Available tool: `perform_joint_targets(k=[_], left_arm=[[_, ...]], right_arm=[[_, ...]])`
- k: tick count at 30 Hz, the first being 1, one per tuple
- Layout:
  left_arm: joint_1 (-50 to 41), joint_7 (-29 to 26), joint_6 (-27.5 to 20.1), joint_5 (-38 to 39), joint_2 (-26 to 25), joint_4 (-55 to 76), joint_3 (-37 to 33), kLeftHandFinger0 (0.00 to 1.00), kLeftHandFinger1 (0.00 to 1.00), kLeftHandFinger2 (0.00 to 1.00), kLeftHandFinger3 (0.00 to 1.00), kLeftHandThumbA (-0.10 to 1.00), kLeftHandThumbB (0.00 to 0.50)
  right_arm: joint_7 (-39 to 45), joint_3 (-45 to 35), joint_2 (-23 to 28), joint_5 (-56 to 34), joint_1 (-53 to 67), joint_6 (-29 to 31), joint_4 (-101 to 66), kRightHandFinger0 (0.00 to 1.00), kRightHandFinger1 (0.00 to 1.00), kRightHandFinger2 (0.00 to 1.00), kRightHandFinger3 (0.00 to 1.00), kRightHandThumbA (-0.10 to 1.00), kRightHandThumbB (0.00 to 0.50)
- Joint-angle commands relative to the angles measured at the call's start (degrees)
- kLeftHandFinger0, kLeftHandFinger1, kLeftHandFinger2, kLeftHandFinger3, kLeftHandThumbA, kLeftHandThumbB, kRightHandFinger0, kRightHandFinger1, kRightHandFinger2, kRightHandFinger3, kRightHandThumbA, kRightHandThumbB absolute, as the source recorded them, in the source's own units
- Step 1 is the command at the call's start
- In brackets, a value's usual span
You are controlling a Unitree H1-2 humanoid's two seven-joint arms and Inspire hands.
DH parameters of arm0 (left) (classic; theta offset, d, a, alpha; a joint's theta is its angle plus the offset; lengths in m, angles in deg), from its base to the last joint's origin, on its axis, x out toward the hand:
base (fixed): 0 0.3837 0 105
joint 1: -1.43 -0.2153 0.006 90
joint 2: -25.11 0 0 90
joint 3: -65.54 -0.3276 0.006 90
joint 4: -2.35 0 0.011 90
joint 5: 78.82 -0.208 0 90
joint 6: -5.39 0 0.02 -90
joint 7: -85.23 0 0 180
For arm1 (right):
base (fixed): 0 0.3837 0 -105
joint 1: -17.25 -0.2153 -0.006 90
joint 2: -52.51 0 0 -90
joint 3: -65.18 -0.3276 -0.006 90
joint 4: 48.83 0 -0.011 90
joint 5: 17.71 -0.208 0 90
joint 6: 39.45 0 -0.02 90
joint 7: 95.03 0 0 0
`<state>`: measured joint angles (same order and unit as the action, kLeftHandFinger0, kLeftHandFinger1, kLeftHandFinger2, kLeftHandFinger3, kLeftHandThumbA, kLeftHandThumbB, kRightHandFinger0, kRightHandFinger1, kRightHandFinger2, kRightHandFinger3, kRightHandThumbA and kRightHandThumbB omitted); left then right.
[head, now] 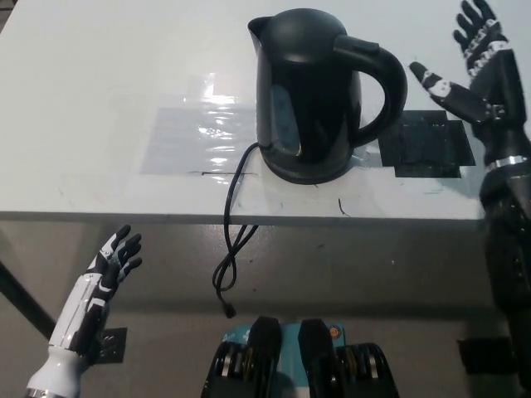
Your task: A kettle and its base are kept separately on the desk infront of the robot and the robot uses its right hand to lift the kettle by its handle and places it on its base to align it correctly.
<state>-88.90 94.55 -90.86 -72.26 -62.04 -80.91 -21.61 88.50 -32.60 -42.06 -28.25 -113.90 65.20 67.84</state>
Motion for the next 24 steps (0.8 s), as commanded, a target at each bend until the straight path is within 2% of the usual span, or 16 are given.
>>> perform_joint_targets(k=[1,5,7,8,10,12,13,16,18,20,23,24], left_arm=[[1.0,0.4,-1.8,0.5,-0.5,0.6,0.3,1.0,1.0,1.0,1.0,0.91,0.142],[1.3,0.4,-1.7,0.5,-0.4,0.2,0.4,1.0,1.0,1.0,1.0,0.9,0.153],[1.3,0.6,-2.2,0.5,-0.5,-0.1,0.3,1.0,1.0,1.0,1.0,0.9,0.146],[1.3,0.6,-1.8,0.7,-0.4,0.1,0.4,1.0,1.0,1.0,1.0,0.9,0.159],[1.2,0.5,-1.1,0.8,-0.4,0.6,0.5,1.0,1.0,1.0,1.0,0.91,0.155],[1.2,0.6,-1.5,1.1,-0.4,0.4,0.7,1.0,1.0,1.0,1.0,0.91,0.152],[1.2,0.6,-1.6,1.1,-0.4,0.2,0.8,1.0,1.0,1.0,1.0,0.91,0.168],[1.2,0.5,-1.6,0.7,-0.5,0.2,0.8,1.0,1.0,1.0,1.0,0.93,0.16],[1.0,0.4,-1.4,0.4,-0.5,0.1,0.8,1.0,1.0,1.0,1.0,0.95,0.154],[0.9,0.4,-1.2,0.3,-0.4,0.2,0.7,1.0,1.0,1.0,1.0,0.97,0.158],[0.7,0.5,-1.6,0.3,-0.2,0.0,0.6,1.0,1.0,1.0,1.0,0.99,0.16],[0.7,0.5,-1.3,0.4,-0.2,0.1,0.6,1.0,1.0,1.0,1.0,0.99,0.17]], right_arm=[[0.6,-1.6,1.7,-1.2,0.6,2.7,-6.1,1.0,1.0,1.0,1.0,0.82,0.5],[1.3,-2.8,1.9,-4.4,3.9,-0.5,-16.0,1.0,1.0,1.0,1.0,0.81,0.5],[1.3,-3.0,2.4,-4.3,5.5,-1.1,-19.6,1.0,1.0,1.0,1.0,0.89,0.5],[0.9,-3.0,2.9,-3.3,7.8,-2.3,-24.5,1.0,1.0,1.0,1.0,0.95,0.5],[0.7,-2.9,3.1,-2.6,11.6,-4.4,-31.4,1.0,1.0,1.0,1.0,1.0,0.5],[0.6,-2.5,3.0,-2.1,15.6,-6.1,-37.7,1.0,1.0,1.0,1.0,1.0,0.5],[0.9,-2.1,3.0,-1.6,17.4,-6.1,-39.7,1.0,1.0,1.0,1.0,1.0,0.5],[1.9,-0.8,2.6,-0.6,23.6,-5.1,-44.4,1.0,1.0,1.0,1.0,1.0,0.5],[2.4,0.2,1.5,1.7,29.9,-2.0,-45.6,1.0,1.0,1.0,1.0,1.0,0.486],[2.1,0.6,1.2,4.9,33.2,1.3,-43.8,1.0,1.0,1.0,1.0,1.0,0.474],[2.0,1.5,0.4,4.6,37.3,3.9,-39.3,1.0,1.0,1.0,1.0,1.0,0.491],[2.2,1.8,0.2,4.3,38.4,4.7,-37.9,1.0,1.0,1.0,1.0,1.0,0.478]])
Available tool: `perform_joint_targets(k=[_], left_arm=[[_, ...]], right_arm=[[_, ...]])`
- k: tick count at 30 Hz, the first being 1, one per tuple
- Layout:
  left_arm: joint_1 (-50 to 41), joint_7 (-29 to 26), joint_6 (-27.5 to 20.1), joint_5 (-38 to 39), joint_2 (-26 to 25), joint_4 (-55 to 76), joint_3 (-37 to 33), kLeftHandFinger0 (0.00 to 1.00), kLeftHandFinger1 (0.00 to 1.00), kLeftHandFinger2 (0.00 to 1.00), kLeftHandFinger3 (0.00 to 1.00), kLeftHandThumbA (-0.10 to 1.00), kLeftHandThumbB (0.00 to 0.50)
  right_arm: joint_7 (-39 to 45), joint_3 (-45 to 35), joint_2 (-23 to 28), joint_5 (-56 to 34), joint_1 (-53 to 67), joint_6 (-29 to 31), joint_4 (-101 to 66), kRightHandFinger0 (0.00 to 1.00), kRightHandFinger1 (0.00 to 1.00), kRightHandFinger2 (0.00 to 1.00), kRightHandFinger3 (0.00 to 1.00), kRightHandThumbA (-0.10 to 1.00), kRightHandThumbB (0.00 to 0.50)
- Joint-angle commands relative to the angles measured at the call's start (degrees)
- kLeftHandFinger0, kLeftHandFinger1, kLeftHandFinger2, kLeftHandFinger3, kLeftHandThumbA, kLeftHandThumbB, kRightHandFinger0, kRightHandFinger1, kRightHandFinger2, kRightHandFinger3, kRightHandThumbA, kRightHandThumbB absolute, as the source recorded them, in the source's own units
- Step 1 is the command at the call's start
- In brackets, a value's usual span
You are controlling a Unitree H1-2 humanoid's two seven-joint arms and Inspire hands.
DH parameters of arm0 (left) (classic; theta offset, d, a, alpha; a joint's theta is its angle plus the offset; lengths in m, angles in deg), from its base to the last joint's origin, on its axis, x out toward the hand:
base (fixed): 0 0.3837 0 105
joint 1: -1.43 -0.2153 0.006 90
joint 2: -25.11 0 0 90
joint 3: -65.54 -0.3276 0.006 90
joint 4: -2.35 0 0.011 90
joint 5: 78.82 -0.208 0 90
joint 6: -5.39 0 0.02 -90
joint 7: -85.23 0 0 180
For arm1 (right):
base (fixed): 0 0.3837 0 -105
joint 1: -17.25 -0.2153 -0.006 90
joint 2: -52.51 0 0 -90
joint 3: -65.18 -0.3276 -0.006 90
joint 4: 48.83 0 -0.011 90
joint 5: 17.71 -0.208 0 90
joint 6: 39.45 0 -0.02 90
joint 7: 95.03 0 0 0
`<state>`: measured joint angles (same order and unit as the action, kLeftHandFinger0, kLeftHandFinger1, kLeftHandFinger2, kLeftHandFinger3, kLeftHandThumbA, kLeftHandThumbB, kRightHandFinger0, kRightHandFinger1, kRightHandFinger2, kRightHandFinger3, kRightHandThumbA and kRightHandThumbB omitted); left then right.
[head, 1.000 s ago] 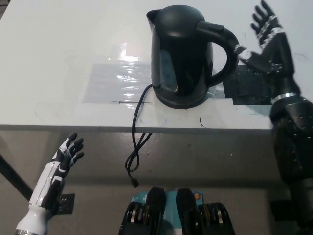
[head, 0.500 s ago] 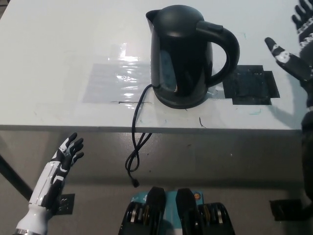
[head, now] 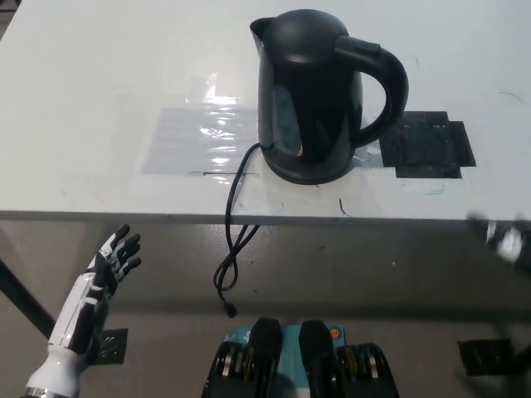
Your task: A kettle and its base are kept separately on the desk infront of the robot and the robot uses its right hand to lift the kettle by its handle and places it on its base to align it correctly.
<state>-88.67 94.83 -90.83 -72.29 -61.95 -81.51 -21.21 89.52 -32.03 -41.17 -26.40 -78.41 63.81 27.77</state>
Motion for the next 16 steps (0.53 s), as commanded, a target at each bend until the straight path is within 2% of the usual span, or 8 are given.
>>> perform_joint_targets(k=[1,3,6,10,16], left_arm=[[0.5,0.3,-1.5,0.7,-0.3,0.7,0.3,1.0,1.0,1.0,1.0,0.99,0.17],[0.7,0.2,-2.2,0.4,-0.4,0.4,0.4,1.0,1.0,1.0,1.0,1.0,0.15],[0.6,0.2,-2.3,0.3,-0.4,0.4,0.5,1.0,1.0,1.0,1.0,1.0,0.159],[0.3,0.3,-2.3,0.6,-0.4,0.1,0.5,1.0,1.0,1.0,1.0,1.0,0.161],[0.5,0.3,-3.1,0.6,-0.4,-0.3,0.7,1.0,1.0,1.0,1.0,1.0,0.145]], right_arm=[[1.3,1.5,-0.9,2.2,3.7,7.3,3.3,1.0,1.0,1.0,1.0,1.0,0.434],[1.0,2.0,-1.8,3.5,5.3,10.0,5.8,1.0,1.0,1.0,1.0,1.0,0.367],[0.2,2.2,-2.5,5.1,6.1,12.1,8.8,1.0,1.0,1.0,1.0,1.0,0.324],[-0.3,2.1,-3.6,5.7,5.4,13.7,13.4,1.0,1.0,1.0,1.0,1.0,0.303],[-0.5,2.1,-4.2,6.4,4.6,13.7,15.9,1.0,1.0,1.0,1.0,1.0,0.308]])
